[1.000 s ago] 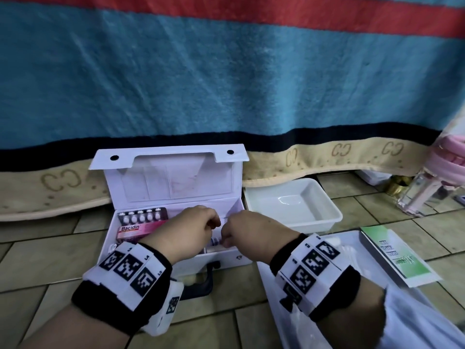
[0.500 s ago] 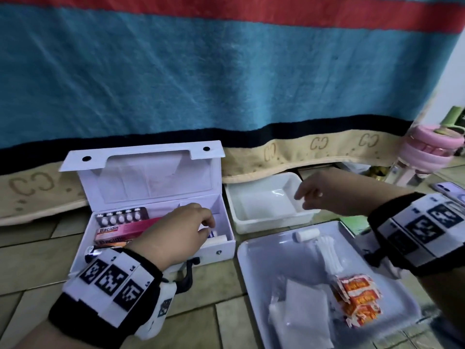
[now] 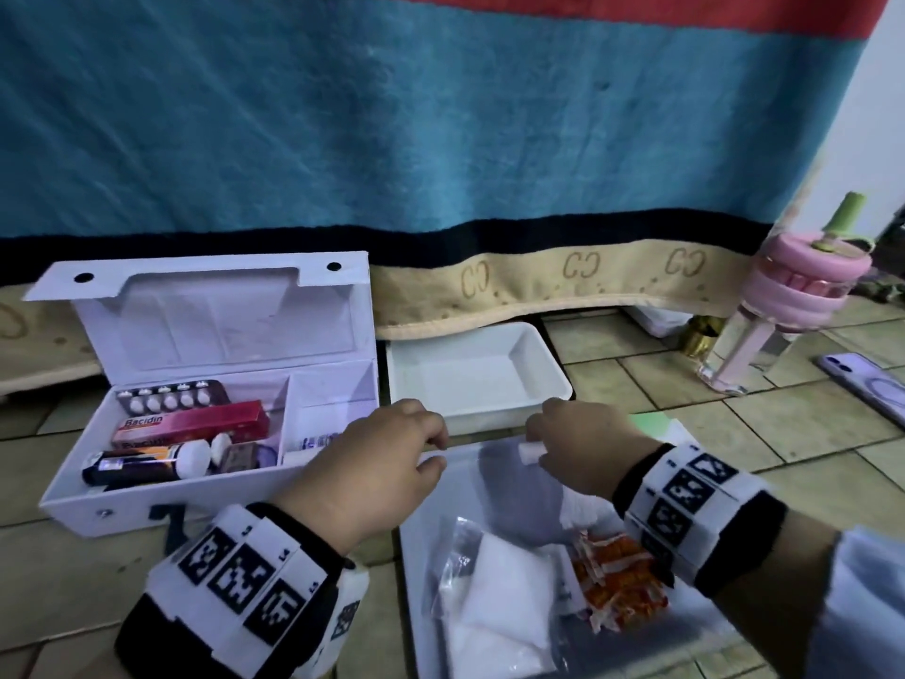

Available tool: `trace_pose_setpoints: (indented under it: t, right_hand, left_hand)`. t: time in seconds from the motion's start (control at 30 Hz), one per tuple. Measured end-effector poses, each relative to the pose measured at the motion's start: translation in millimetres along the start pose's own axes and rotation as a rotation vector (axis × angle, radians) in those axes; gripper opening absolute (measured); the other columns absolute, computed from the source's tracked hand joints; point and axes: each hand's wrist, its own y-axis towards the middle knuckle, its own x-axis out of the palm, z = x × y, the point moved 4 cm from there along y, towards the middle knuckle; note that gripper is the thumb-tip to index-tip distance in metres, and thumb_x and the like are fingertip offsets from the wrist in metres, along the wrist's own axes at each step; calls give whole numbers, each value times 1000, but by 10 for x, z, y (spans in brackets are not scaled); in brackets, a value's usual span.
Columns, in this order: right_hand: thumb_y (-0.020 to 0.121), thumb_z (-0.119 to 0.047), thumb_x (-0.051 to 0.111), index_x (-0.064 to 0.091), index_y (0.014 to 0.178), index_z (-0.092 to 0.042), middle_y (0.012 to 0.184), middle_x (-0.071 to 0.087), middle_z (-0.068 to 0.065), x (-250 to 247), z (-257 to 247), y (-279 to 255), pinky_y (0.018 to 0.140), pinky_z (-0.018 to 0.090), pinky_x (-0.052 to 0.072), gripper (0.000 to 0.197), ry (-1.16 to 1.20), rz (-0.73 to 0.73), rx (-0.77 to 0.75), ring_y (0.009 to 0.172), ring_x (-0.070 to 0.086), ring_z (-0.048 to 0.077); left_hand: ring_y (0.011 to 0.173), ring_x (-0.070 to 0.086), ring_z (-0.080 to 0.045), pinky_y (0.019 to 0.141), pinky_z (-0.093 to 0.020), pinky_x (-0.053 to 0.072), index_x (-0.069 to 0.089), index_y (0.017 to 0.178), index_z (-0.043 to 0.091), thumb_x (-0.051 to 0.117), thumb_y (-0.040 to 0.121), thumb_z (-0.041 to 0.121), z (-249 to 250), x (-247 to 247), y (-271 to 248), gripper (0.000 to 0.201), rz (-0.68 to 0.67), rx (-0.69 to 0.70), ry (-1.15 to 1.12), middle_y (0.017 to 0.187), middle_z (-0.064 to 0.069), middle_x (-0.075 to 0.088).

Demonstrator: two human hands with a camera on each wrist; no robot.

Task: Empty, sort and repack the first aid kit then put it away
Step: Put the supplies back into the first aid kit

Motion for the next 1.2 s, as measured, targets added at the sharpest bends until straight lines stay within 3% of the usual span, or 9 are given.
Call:
trace_pose_setpoints:
  t: [0.2,0.33,0.53,0.67,0.87,0.93,1.07,1.13,1.2]
  right_hand:
    - [89,-19,49,58,114,-19,117,58,3,-17,-200,59,69,30,36,26,-59,96,12,107,59,24]
    - [90,-15,47,58,109,-20,112,61,1,-117,-282,96,70,29,34,23,-73,131,-42,104,60,22]
    - [85,-26,63,58,113,-21,115,61,0,-160,-337,99,80,32,46,29,-25,12,-72,106,61,22]
    - [90,-13,50,60,114,-17,120,61,4,-54,-478,165,84,29,44,26,-95,-21,-104,113,58,22]
    - [89,-12,50,54,120,-22,128,50,-2,-217,-417,112,90,21,41,33,56,-29,-146,120,49,17]
    - [89,-7,40,55,112,-26,114,54,-4,-175,-390,120,69,9,38,33,134,83,-193,107,57,13]
    - [61,-17,46,42,70,-28,58,55,-5,59,-351,187,37,13,37,15,33,196,-268,43,56,10]
    - [68,-15,51,56,72,-23,76,60,-2,43,-381,179,52,18,41,11,-89,79,-258,64,63,11]
    - [85,-16,49,60,97,-24,108,56,-4,-44,-388,138,73,21,36,19,-62,-30,-206,101,56,13]
  left_hand:
    - [103,51,-5,94,-23,40,60,107,27,53,91,31,-12,14,-125,17,71,-45,-39,107,15,49]
    - [97,51,-2,80,-9,38,62,101,27,56,90,27,-203,-177,-267,13,164,-96,-59,105,15,52]
    - [75,47,1,66,-14,32,58,97,29,58,90,25,-596,-526,-382,8,271,-230,-40,85,19,44]
    - [81,49,-7,75,-24,38,59,94,29,60,88,24,-781,-597,-371,9,233,-236,-17,85,16,46]
    - [95,54,-3,82,-17,38,62,102,28,58,89,28,-926,-599,-420,14,137,-185,-5,104,13,52]
    - [93,53,-1,84,-19,41,61,101,30,58,89,31,-961,-597,-443,13,114,-153,0,102,15,52]
    - [88,52,-2,85,-21,42,60,98,31,58,89,31,-999,-585,-445,10,88,-102,-2,96,15,51]
    - [90,52,-2,87,-20,41,60,99,31,57,90,30,-1010,-571,-436,10,83,-80,-1,97,15,50]
    - [90,49,-2,86,-17,39,60,102,30,55,91,30,-1027,-550,-425,12,79,-58,21,97,15,48]
